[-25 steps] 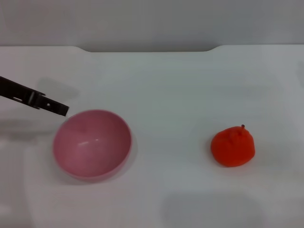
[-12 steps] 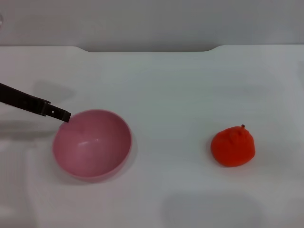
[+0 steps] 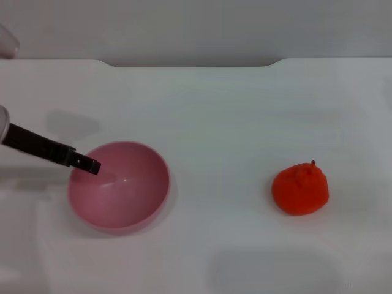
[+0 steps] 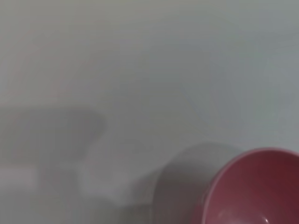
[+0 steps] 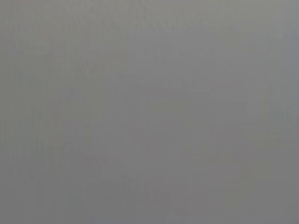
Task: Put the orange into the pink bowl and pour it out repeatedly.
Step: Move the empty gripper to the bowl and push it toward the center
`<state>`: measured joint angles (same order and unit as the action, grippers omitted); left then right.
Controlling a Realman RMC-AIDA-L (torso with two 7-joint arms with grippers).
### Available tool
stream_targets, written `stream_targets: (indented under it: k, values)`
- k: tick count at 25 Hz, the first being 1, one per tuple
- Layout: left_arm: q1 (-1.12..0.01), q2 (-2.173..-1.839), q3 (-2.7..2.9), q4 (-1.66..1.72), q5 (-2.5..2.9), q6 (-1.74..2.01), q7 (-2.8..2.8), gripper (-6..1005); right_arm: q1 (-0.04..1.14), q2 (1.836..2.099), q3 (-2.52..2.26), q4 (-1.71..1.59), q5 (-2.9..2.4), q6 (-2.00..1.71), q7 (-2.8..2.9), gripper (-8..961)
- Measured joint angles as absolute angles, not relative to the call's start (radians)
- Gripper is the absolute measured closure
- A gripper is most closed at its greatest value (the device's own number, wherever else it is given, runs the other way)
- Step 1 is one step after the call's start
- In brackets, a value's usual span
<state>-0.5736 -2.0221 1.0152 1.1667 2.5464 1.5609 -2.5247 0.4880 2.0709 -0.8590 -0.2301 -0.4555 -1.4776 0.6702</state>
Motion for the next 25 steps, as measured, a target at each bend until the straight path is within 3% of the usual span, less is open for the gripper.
stream_targets:
  k: [25]
  values:
    - [-0.569, -2.040, 1.064, 1.105, 2.594, 1.515, -2.541, 294, 0.486, 2.069, -0.859, -0.230, -0.456, -1.479, 0.671, 264]
